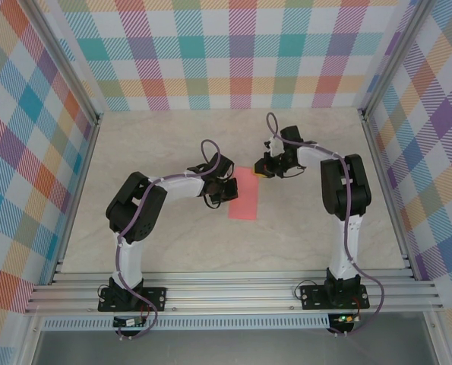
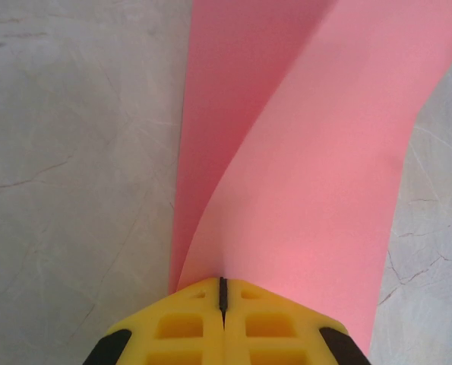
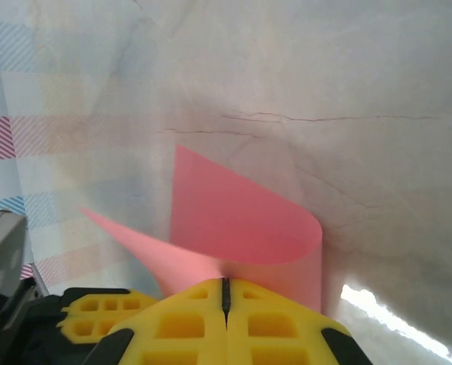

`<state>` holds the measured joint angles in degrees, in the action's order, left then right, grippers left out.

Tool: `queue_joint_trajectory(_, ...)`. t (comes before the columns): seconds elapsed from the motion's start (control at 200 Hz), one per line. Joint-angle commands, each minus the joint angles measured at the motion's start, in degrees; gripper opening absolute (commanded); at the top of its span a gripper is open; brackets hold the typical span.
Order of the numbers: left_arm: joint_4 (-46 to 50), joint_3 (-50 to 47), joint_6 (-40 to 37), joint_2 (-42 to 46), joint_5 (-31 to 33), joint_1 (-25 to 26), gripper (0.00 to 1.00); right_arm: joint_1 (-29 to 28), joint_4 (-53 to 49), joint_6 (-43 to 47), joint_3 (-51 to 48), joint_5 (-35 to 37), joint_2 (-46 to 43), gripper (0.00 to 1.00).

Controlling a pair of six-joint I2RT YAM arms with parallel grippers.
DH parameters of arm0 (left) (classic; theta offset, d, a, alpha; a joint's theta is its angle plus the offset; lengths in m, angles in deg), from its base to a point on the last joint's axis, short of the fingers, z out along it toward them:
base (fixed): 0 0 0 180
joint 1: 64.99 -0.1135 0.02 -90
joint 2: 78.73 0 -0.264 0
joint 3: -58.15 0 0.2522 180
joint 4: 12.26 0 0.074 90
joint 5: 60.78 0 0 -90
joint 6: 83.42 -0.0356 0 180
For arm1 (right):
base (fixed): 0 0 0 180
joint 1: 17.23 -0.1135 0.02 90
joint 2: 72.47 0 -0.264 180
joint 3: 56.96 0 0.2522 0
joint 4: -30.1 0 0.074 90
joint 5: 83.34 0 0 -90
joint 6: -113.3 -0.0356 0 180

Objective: Fold a paper plane with a square sheet of paper (pick it up from the middle)
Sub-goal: Fold the square sheet of paper in half at the center of the table.

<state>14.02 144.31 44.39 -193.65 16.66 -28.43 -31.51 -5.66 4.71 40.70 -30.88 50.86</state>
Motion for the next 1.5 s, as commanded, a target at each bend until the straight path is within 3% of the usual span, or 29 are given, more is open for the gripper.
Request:
queue_joint_trajectory(0.0, 6.1, -1.6, -1.3, -2.1, -0.3, 1.0, 0.00, 0.2, 0.0, 0.2, -0.7, -1.6, 2.8, 0.00)
queue_joint_trajectory(0.235, 6.5, -1.3, -1.3, -2.0, -0.5, 1.0, 0.00, 0.2, -2.7, 1.9, -0.1, 1.1, 4.1, 0.00)
queue_joint_trajectory(0.675, 6.8, -1.1, -1.5, -1.9, -0.4, 1.0, 0.00, 1.1, -8.5, 0.9, 8.9, -1.3, 5.5, 0.00)
queue_joint_trajectory(1.12, 6.4, -1.0, -1.2, -2.2, -0.7, 1.0, 0.00, 1.2, -9.1, 0.8, 8.1, 0.4, 10.3, 0.01)
queue_joint_trajectory(1.495, 6.5, -0.9, -1.4, -2.5, -0.7, 1.0, 0.00, 1.7, -12.6, 0.7, 13.8, 0.1, 7.4, 0.01)
